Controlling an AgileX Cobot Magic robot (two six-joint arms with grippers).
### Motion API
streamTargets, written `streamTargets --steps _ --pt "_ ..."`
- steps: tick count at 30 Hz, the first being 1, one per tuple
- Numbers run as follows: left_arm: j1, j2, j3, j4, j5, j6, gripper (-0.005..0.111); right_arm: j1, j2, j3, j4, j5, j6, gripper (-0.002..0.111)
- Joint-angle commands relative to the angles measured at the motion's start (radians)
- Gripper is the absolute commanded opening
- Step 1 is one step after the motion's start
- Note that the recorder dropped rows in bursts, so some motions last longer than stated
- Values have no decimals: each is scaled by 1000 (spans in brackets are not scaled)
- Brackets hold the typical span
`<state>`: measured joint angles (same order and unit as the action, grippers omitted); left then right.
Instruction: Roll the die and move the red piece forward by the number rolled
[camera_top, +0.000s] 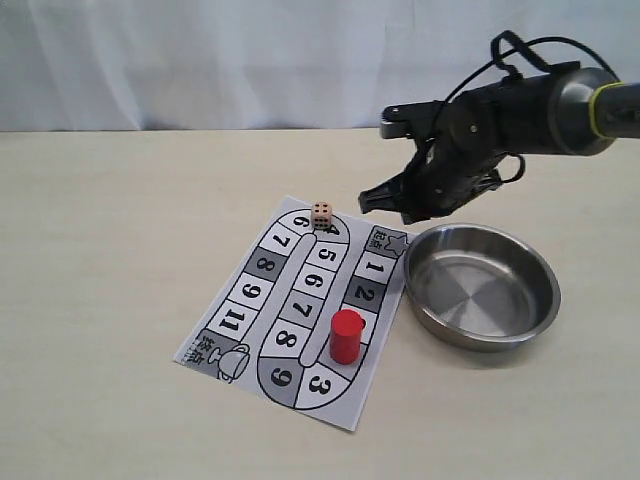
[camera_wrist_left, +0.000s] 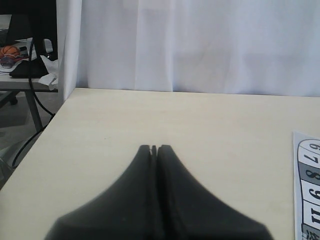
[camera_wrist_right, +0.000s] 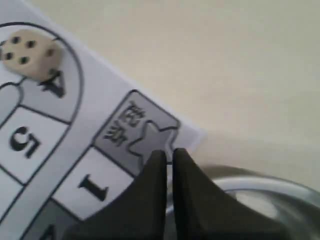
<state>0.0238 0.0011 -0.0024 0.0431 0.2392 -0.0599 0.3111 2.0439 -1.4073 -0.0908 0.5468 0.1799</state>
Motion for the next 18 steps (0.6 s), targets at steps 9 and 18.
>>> streamTargets --steps 9,18 --pt "0 -1 2 1 -11 -5 0 -207 -2 -4 91 30 -83 4" --pt "0 -1 2 1 -11 -5 0 -229 -2 -4 110 41 -219 4"
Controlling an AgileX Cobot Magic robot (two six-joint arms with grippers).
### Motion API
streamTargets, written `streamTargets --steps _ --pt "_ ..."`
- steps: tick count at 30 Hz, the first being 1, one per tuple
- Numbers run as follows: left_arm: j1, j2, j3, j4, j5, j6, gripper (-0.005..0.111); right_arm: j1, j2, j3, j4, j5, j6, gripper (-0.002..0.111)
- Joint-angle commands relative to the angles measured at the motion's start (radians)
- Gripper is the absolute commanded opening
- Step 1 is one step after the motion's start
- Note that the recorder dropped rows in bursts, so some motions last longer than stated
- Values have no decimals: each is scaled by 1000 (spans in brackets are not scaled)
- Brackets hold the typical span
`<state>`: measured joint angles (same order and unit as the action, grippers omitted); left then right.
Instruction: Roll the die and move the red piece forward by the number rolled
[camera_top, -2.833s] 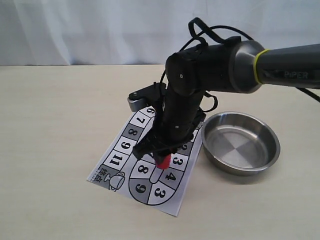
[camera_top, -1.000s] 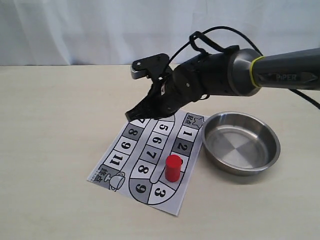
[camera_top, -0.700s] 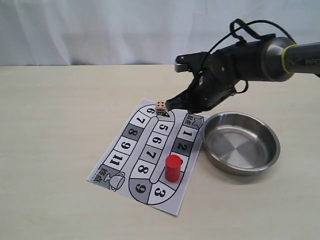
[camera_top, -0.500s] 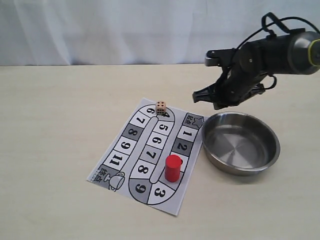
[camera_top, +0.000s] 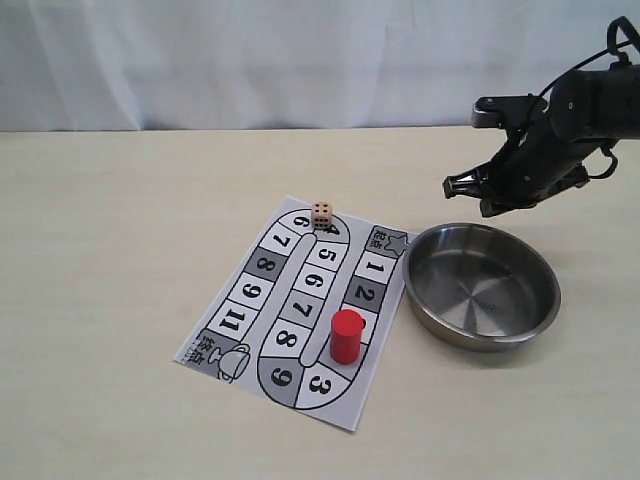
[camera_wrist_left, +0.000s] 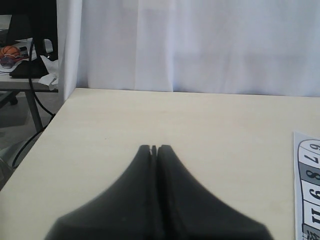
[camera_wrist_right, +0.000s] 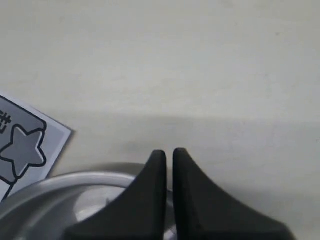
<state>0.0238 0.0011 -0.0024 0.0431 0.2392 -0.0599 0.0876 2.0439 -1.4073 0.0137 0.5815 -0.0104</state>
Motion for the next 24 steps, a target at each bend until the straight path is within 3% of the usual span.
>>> streamTargets --steps 1,15,24 --pt "0 -1 2 1 -11 -5 0 -5 -2 -4 6 6 -28 4" --pt "0 -1 2 1 -8 -5 0 -5 -111 0 28 113 -28 4" --pt "0 -1 2 -1 -5 -5 0 -5 -308 144 24 72 -28 4"
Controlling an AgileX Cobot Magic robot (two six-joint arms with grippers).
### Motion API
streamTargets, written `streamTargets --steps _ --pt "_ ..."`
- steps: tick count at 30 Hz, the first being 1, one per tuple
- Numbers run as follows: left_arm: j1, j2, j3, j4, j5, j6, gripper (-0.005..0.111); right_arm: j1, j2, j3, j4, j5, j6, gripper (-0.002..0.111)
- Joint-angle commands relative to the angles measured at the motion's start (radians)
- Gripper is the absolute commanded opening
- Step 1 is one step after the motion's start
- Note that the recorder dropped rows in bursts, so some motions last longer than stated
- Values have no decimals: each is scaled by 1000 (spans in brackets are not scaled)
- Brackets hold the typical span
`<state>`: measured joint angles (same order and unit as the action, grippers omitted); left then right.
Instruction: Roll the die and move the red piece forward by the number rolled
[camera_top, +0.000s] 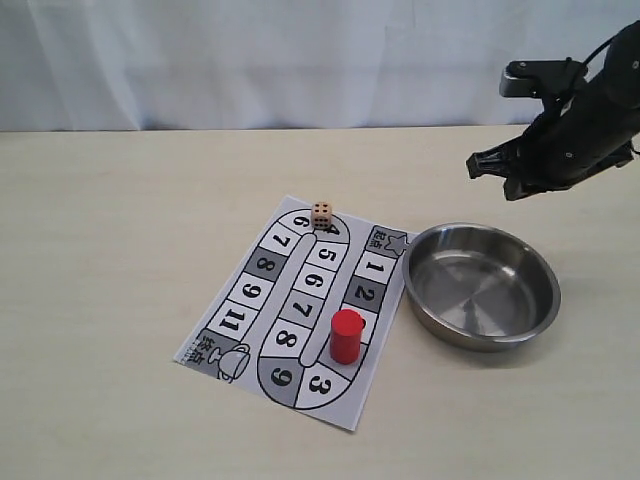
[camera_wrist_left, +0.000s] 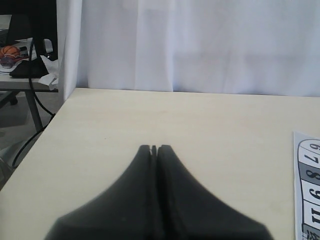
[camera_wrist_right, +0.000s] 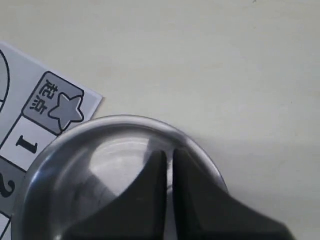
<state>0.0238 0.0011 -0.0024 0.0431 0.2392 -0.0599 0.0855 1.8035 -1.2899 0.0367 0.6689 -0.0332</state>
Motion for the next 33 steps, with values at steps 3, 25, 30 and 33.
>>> streamTargets --steps 3,25,30,33 --pt "0 -1 2 -1 -5 -5 0 -3 -166 71 1 -9 -6 4" --pt "0 -1 2 -1 -11 -5 0 -3 -972 386 1 9 -12 4" --pt "0 -1 2 -1 -11 -5 0 -3 -1146 468 1 -21 -12 4" --pt "0 -1 2 -1 -11 -5 0 -3 -1234 509 1 -15 -12 4"
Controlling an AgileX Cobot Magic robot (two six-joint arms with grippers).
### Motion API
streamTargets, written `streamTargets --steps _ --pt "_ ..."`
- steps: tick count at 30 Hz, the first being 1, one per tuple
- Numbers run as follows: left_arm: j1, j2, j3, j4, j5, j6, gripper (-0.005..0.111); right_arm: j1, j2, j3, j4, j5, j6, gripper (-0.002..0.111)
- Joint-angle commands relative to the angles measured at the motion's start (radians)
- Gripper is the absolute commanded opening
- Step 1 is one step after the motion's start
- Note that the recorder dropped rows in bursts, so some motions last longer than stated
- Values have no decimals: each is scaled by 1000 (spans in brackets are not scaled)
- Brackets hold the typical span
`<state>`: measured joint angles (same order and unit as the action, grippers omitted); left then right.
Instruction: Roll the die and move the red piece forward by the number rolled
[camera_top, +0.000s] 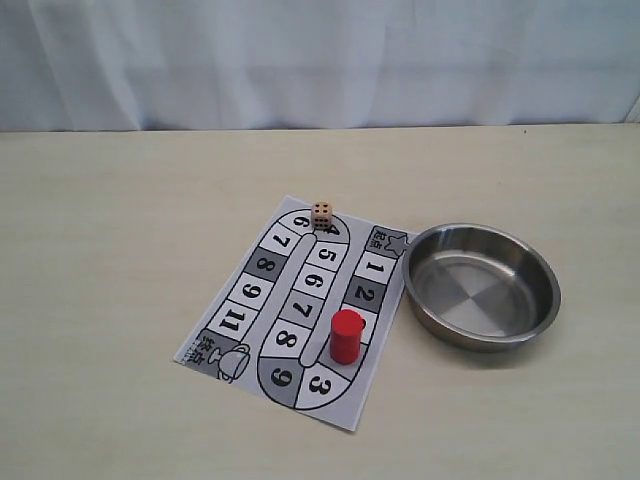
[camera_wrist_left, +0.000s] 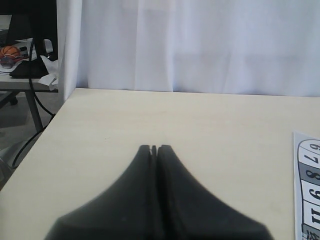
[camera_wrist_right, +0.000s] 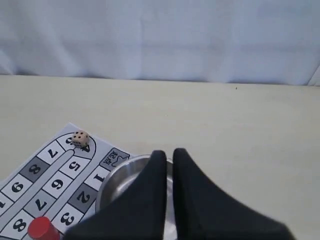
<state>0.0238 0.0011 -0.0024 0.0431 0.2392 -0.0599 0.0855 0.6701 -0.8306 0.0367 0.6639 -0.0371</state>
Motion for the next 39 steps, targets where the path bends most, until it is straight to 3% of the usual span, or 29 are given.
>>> streamTargets --steps 1,25,39 --pt "0 -1 2 -1 -11 -5 0 -3 -131 61 1 -8 -8 4" --pt "0 -1 2 -1 -7 -5 0 -3 -666 192 4 -65 0 4" --pt "0 -1 2 1 -11 -5 0 -1 -670 274 -37 -175 -4 4"
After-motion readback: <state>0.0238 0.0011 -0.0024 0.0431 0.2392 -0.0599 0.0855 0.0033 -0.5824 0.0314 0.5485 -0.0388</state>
